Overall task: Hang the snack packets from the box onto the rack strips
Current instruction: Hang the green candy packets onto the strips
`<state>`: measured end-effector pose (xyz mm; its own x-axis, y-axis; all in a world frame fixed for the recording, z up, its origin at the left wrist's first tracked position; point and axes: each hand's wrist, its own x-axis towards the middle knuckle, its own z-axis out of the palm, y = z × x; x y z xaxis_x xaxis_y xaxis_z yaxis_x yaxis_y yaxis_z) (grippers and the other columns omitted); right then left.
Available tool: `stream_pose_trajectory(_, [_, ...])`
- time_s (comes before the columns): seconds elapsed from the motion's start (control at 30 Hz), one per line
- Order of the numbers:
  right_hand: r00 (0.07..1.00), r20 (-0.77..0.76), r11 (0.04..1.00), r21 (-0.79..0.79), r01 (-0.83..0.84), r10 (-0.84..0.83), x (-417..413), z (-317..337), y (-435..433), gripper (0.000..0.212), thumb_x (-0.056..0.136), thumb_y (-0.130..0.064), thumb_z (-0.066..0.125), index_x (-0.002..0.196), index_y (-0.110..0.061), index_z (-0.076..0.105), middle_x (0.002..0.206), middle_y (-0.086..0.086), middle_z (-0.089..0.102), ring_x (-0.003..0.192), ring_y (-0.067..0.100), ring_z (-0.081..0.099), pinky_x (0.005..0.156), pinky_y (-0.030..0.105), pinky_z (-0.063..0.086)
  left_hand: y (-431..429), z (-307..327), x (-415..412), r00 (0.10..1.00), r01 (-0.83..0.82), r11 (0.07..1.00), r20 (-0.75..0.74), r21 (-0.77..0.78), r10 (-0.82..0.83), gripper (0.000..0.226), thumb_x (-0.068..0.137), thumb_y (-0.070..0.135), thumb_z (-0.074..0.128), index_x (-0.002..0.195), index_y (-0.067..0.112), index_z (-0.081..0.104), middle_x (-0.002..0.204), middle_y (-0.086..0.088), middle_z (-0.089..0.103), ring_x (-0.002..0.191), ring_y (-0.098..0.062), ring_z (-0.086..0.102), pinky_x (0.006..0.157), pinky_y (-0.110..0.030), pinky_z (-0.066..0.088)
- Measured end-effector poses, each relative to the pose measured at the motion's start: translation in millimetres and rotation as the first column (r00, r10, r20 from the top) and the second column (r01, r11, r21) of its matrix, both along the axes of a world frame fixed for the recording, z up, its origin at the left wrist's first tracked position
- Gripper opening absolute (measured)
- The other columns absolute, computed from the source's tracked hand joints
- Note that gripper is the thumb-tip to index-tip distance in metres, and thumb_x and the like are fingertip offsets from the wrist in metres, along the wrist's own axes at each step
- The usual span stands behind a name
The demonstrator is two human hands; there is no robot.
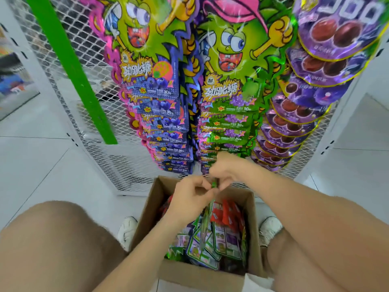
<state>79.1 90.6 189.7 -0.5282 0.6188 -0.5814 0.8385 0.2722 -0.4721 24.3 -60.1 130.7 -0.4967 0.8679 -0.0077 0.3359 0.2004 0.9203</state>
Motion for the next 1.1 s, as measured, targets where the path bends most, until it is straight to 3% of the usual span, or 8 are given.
stream_pose_trajectory(0.13, [0.984,0.067,0.984,0.063,-0.167,0.163,4,8,-8,0.017,0.092,0.003,0.061,0.077,-0.002,0.057,0.066,0.009,0.054,0.044,0.018,0.052,0.034,0.016,0.038,-11,21,-15,0.988,0.150,0.982,0.059,-0.111,-0.144,0.023,0.101,0.042,0.069,0.091,0.024,0.078,0.085,0.001,0.076,0.077,-0.009,0.069,0.080,-0.033,0.058])
stream_pose_trajectory(0.27, [0.958,-0.017,0.957,0.047,-0.285,0.286,7,20,-10,0.029,0.093,-0.008,0.074,0.119,-0.018,0.069,0.076,-0.004,0.057,0.060,0.017,0.053,0.042,0.016,0.040,-13,29,-50,0.945,-0.122,0.985,-0.317,-0.118,0.079,0.024,0.099,0.018,0.065,0.121,0.027,0.064,0.119,0.000,0.061,0.116,-0.021,0.059,0.102,-0.037,0.046])
stream_pose_trajectory(0.33, [0.944,-0.089,0.947,0.063,-0.314,0.319,9,25,-8,0.027,0.090,-0.010,0.078,0.112,-0.025,0.071,0.087,-0.004,0.063,0.081,0.025,0.066,0.056,0.024,0.051,-19,43,-61,0.927,-0.121,0.965,-0.373,-0.231,0.026,0.034,0.101,0.019,0.063,0.135,0.022,0.062,0.127,0.000,0.050,0.126,-0.021,0.047,0.107,-0.032,0.034])
stream_pose_trajectory(0.43, [0.946,-0.195,0.966,0.019,-0.259,0.258,10,28,-2,0.013,0.089,-0.011,0.078,0.094,-0.023,0.077,0.092,0.007,0.065,0.087,0.029,0.063,0.067,0.032,0.044,-24,59,-64,0.976,-0.039,0.973,-0.216,-0.227,-0.011,0.019,0.108,0.018,0.055,0.116,0.011,0.072,0.097,0.007,0.058,0.093,-0.003,0.055,0.082,-0.026,0.039])
stream_pose_trajectory(0.6, [0.952,-0.281,0.988,-0.059,-0.145,0.123,11,47,-8,0.052,0.093,-0.006,0.074,0.142,-0.013,0.060,0.137,0.005,0.060,0.127,0.023,0.052,0.095,0.032,0.039,-28,80,-73,0.999,-0.053,0.987,-0.014,-0.155,0.051,0.025,0.109,0.020,0.056,0.092,0.010,0.072,0.086,-0.002,0.077,0.077,-0.011,0.061,0.071,-0.024,0.044])
stream_pose_trajectory(0.73, [0.916,-0.400,0.985,-0.146,-0.096,0.030,13,62,-19,0.040,0.093,-0.001,0.067,0.131,-0.012,0.067,0.103,-0.005,0.063,0.105,0.016,0.056,0.081,0.026,0.046,-30,103,-80,1.000,-0.024,0.992,-0.012,-0.125,0.023,0.024,0.108,0.022,0.058,0.088,0.018,0.071,0.073,0.009,0.069,0.060,0.010,0.058,0.063,-0.011,0.041])
stream_pose_trajectory(0.87, [0.777,-0.599,0.980,0.084,-0.179,0.194,15,79,-27,0.029,0.088,-0.039,0.077,0.112,-0.023,0.075,0.107,0.001,0.075,0.099,0.022,0.072,0.092,0.034,0.055,-29,130,-84,0.993,0.019,1.000,-0.116,-0.025,-0.021,0.020,0.107,0.019,0.060,0.091,0.017,0.072,0.075,0.007,0.071,0.069,0.001,0.062,0.068,-0.015,0.045])
stream_pose_trajectory(1.1, [0.656,-0.614,0.787,0.615,0.049,0.439,28,168,-17,0.022,0.103,-0.039,0.062,0.119,-0.027,0.071,0.106,-0.010,0.075,0.076,0.011,0.067,0.078,0.029,0.052,-6,233,-77,0.908,0.010,0.939,-0.397,0.345,0.136,0.012,0.100,0.027,0.068,0.111,0.030,0.072,0.100,0.015,0.074,0.095,-0.006,0.070,0.085,-0.026,0.054])
